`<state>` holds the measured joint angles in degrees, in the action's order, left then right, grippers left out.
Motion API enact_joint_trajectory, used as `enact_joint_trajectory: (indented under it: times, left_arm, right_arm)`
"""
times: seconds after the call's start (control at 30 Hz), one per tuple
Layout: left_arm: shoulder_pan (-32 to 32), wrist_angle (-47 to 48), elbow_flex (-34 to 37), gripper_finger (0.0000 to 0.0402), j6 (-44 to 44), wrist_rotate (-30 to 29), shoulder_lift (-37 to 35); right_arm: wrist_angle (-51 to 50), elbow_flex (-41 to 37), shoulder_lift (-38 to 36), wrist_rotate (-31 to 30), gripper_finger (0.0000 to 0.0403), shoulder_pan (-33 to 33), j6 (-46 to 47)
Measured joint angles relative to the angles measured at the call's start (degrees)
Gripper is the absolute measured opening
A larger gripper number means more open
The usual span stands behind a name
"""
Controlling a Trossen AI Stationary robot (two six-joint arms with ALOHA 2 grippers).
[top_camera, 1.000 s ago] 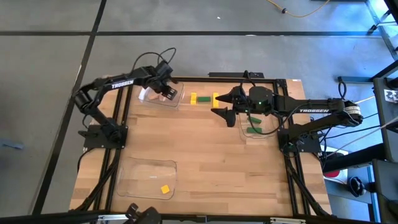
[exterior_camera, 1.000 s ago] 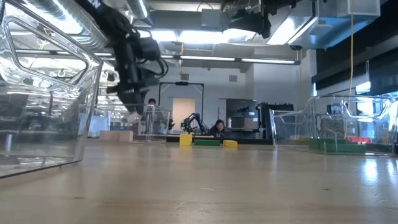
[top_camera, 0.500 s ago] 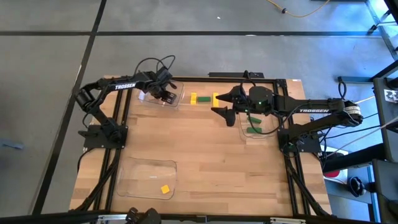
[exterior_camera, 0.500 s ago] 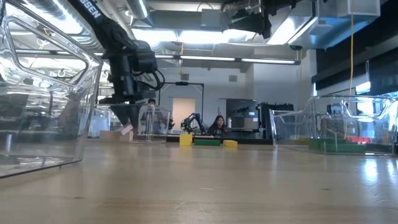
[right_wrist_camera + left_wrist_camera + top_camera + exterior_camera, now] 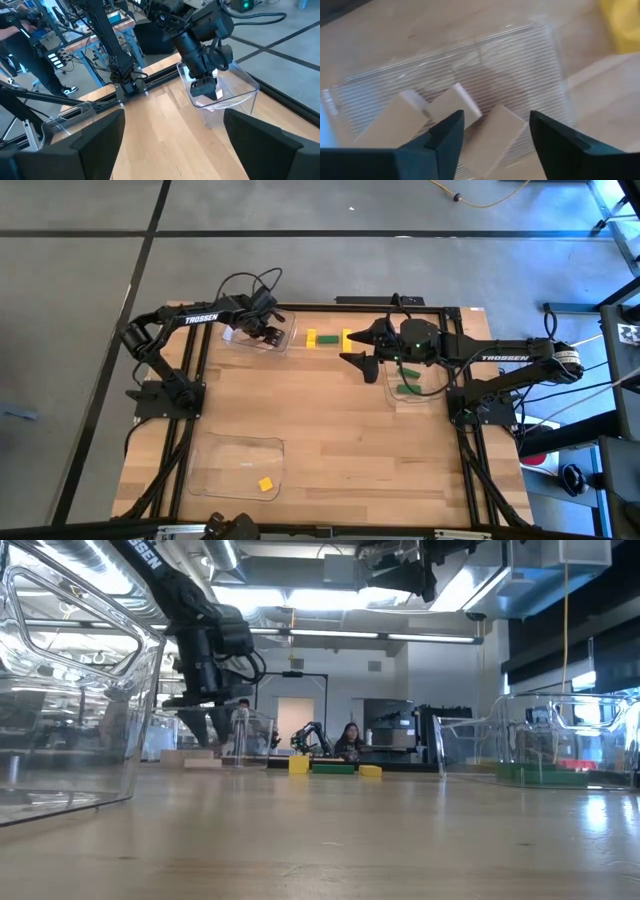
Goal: Sort & place blocks by color
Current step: Put the brown block into the top left transparent bin, then put the right yellow block into the bottom left transparent bin
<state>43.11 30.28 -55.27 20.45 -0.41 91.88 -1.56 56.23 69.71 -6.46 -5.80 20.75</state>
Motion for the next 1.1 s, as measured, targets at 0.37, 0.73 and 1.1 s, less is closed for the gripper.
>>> enact_joint_trajectory:
  times: [0.37, 0.73, 1.1]
  left_arm:
    - [-0.43, -0.93, -9.13, 0.0239, -2.56, 9.01, -3.09]
    - [-11.58, -15.89, -5.3, 0.0239, -4.49, 8.93, -26.57]
    - [-29.22, -52.38, 20.64, 0.0239, -0.05, 7.27, -45.45]
  right_arm:
    - [-0.11, 0.0, 0.0, 0.0, 0.034, 0.0, -0.02]
    - [-0.28, 0.0, 0.0, 0.01, 0.034, 0.0, 0.01]
    - [-0.26, 0.0, 0.02, 0.5, 0.034, -0.02, -0.02]
